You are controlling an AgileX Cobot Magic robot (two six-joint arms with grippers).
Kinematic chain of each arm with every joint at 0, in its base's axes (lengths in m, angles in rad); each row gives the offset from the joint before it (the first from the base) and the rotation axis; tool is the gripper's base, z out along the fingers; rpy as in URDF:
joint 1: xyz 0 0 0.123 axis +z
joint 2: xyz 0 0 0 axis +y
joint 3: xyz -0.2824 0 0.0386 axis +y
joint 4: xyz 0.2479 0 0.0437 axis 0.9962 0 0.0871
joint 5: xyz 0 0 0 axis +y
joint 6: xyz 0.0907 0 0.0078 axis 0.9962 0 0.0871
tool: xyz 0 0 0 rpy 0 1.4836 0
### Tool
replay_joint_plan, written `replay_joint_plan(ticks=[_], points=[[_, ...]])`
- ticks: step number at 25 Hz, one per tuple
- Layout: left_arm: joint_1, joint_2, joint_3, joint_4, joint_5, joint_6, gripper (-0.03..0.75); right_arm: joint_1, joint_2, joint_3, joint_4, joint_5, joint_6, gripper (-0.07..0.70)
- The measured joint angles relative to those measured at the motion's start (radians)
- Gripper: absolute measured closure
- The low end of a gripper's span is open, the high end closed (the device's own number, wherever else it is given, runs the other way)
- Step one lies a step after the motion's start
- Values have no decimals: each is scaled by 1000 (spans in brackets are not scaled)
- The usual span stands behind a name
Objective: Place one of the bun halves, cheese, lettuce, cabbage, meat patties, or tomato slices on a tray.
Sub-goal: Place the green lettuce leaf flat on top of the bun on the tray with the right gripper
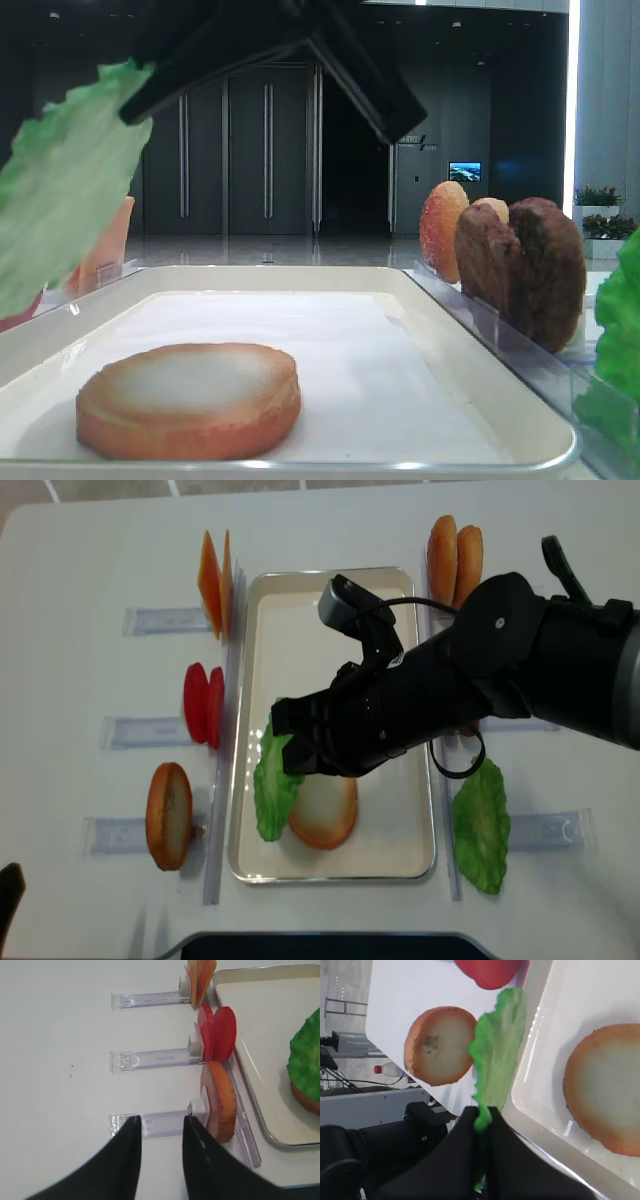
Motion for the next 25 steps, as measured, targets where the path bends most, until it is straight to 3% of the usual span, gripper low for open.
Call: replay_joint_plan(ticks=[13, 25], points=[[0, 0, 0, 0, 0, 0, 496, -3, 85, 0, 3, 9, -39, 601], [0, 0, 0, 0, 0, 0, 496, -24, 86, 0, -166, 26, 60, 601]])
